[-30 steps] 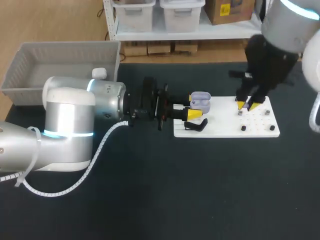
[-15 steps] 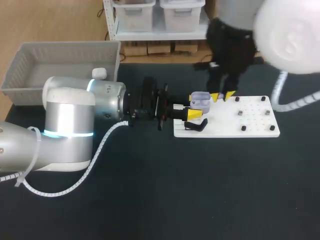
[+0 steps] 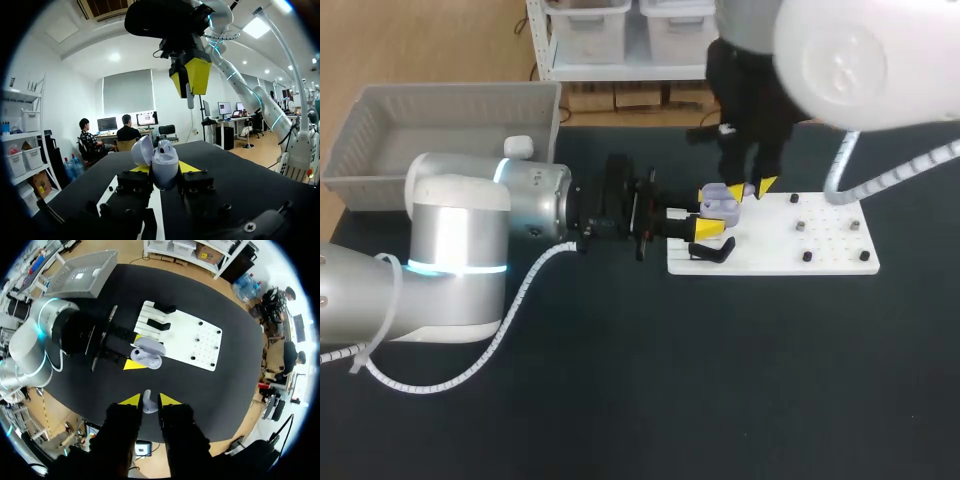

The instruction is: Pick up each earbud case from the left stands, insert the matching earbuds, close the lid, and place the case in the box.

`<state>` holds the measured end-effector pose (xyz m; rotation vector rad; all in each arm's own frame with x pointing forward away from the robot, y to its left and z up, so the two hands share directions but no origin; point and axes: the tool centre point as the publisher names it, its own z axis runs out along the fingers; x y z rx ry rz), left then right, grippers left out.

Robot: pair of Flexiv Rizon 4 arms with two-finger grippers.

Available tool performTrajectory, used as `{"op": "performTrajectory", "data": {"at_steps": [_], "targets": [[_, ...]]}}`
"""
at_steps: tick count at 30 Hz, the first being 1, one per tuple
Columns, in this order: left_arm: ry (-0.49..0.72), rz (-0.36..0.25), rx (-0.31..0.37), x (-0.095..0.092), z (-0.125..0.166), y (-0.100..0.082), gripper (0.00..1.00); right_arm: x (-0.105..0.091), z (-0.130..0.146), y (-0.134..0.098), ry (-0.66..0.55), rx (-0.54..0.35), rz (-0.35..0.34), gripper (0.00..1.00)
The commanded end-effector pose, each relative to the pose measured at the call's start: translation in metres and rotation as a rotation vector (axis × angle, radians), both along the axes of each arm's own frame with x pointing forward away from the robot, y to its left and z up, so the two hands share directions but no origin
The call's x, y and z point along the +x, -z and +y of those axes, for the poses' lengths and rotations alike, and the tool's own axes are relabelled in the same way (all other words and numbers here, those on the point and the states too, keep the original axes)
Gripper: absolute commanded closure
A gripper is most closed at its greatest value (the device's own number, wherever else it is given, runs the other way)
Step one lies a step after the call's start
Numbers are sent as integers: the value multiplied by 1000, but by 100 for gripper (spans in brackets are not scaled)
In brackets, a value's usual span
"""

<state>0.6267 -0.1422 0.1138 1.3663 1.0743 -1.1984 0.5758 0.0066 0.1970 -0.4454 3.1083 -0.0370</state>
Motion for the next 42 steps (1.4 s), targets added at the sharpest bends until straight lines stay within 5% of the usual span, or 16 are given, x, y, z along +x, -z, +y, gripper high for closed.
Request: {"op": "performTrajectory", "data": {"at_steps": [1, 12, 42], "targets": [[-4, -1, 1, -1, 0, 0, 100, 14, 24, 6, -28, -74, 23, 100], [-4, -1, 1, -1, 0, 0, 100, 32, 26, 16, -23, -54, 1, 100], [-4, -1, 1, -1, 0, 0, 100, 40, 23, 37, -50, -17, 30, 100]]}}
